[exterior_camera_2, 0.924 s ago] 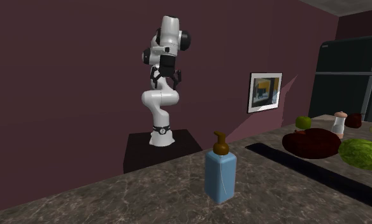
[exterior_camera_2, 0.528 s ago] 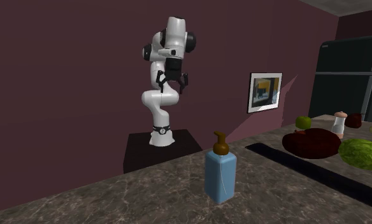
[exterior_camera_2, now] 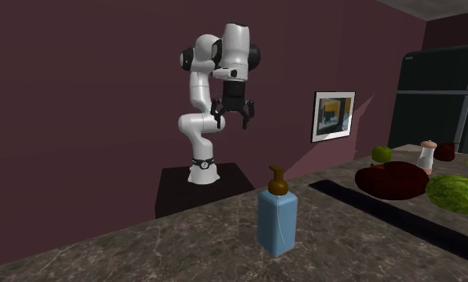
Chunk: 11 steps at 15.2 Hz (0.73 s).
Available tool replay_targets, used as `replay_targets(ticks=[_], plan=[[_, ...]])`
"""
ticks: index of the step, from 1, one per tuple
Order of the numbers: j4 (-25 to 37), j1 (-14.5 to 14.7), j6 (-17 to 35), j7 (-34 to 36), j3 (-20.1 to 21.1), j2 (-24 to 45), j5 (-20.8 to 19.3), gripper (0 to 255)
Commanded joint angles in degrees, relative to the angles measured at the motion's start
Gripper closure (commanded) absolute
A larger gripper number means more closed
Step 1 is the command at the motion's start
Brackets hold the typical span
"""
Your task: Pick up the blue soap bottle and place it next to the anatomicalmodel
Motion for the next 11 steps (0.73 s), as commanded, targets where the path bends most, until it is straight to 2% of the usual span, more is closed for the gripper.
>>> replay_targets(ticks=[1,11], plan=[[3.4,0.0,1.3,1.6,0.7,4.8,0.1,0],[23.8,1.0,3.3,8.9,3.0,27.5,-1.1,0]])
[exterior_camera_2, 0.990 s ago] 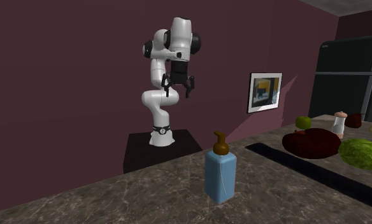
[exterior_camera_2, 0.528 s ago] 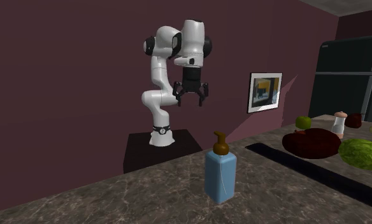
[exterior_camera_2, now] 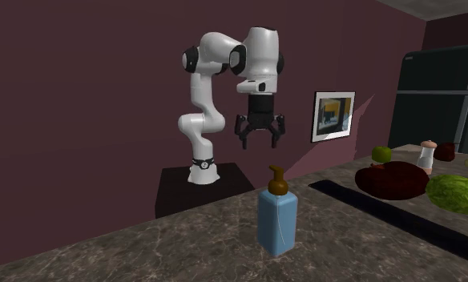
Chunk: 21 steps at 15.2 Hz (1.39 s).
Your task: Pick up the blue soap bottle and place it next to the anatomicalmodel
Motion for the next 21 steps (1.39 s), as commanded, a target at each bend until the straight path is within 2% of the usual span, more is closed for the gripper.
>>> replay_targets(ticks=[1,5,6,13,21], plan=[[5.0,0.4,-0.4,1.4,0.2,4.6,-0.4,0],[16.6,1.6,-2.2,3.7,0.3,14.5,-1.3,0],[17.9,1.8,-2.4,3.9,0.3,15.6,-1.4,0],[13.5,1.8,3.0,4.1,0.2,16.6,-1.6,0],[13.5,1.8,3.0,4.1,0.2,16.6,-1.6,0]])
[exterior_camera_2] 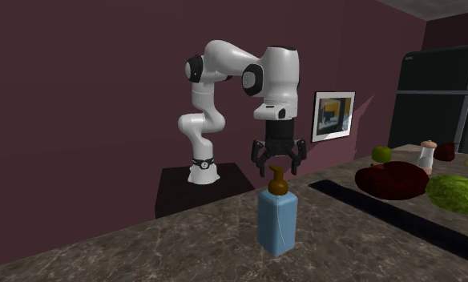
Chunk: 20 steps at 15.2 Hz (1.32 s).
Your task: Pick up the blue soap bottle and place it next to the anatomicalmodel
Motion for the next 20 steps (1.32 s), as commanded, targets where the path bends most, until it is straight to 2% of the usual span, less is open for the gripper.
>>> replay_targets(ticks=[1,10,20], plan=[[0.0,0.0,0.0,0.0,0.0,0.0,0.0,255],[0.0,0.0,0.0,0.0,0.0,0.0,0.0,255],[6.3,0.1,-7.3,-0.2,0.2,-1.0,0.3,255]])
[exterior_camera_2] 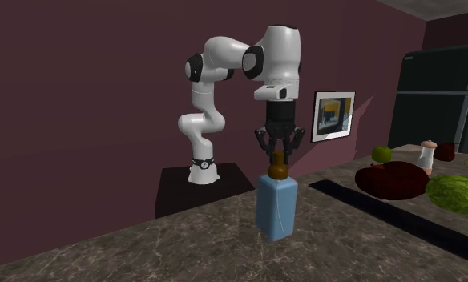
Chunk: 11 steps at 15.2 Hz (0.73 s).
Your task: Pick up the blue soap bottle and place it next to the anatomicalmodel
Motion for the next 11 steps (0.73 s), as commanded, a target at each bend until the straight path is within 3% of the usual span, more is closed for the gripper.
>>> replay_targets(ticks=[1,11], plan=[[1.6,0.0,-1.6,-0.1,0.0,0.0,0.0,255],[10.3,0.4,-9.6,-0.1,0.1,0.7,-0.1,255]])
